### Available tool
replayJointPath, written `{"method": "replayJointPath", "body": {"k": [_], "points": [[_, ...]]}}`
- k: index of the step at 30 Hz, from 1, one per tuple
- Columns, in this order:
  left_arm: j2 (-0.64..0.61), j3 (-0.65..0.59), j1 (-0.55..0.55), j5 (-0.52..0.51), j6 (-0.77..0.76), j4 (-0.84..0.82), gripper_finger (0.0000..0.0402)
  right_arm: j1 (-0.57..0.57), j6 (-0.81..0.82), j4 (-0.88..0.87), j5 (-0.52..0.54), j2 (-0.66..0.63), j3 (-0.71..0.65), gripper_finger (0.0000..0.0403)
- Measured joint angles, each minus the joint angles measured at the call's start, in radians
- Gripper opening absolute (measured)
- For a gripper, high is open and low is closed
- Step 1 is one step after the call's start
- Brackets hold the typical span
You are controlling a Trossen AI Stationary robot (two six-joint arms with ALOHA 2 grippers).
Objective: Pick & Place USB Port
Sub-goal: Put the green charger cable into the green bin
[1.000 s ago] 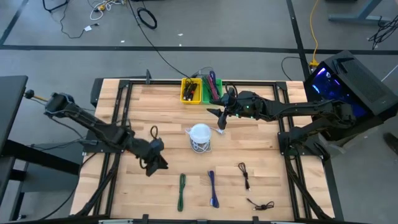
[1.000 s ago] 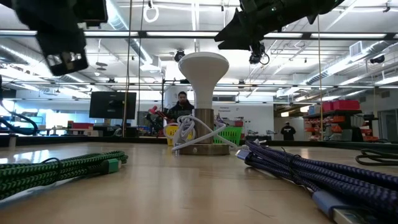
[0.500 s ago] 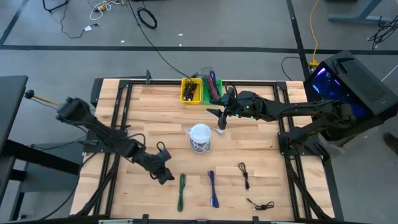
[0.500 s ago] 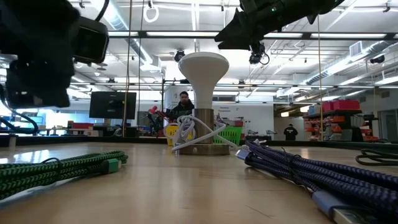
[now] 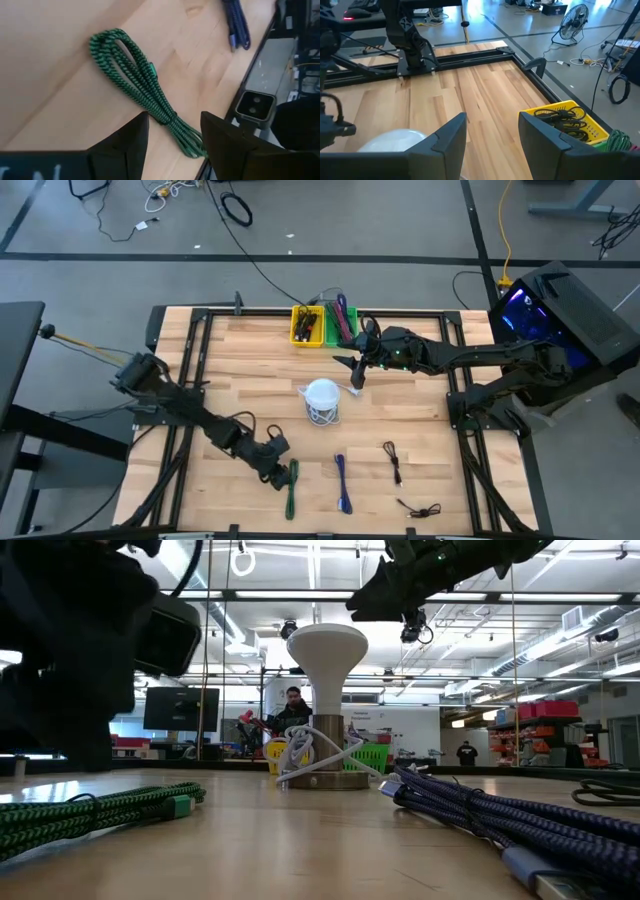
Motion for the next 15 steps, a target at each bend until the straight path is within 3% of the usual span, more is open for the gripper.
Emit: {"method": "replayJointPath", "body": {"k": [7,15], "points": [[0.102,0.11,0.0,0.059,-0.017,-0.149,0.0186,0.0,0.0,-0.006,0.0,0.0,0.0,0.018],[0.136,0.177,0.012,0.033,-0.019,-0.189,0.0186,0.0,0.0,-0.011,0.0,0.0,0.0,0.018]]}}
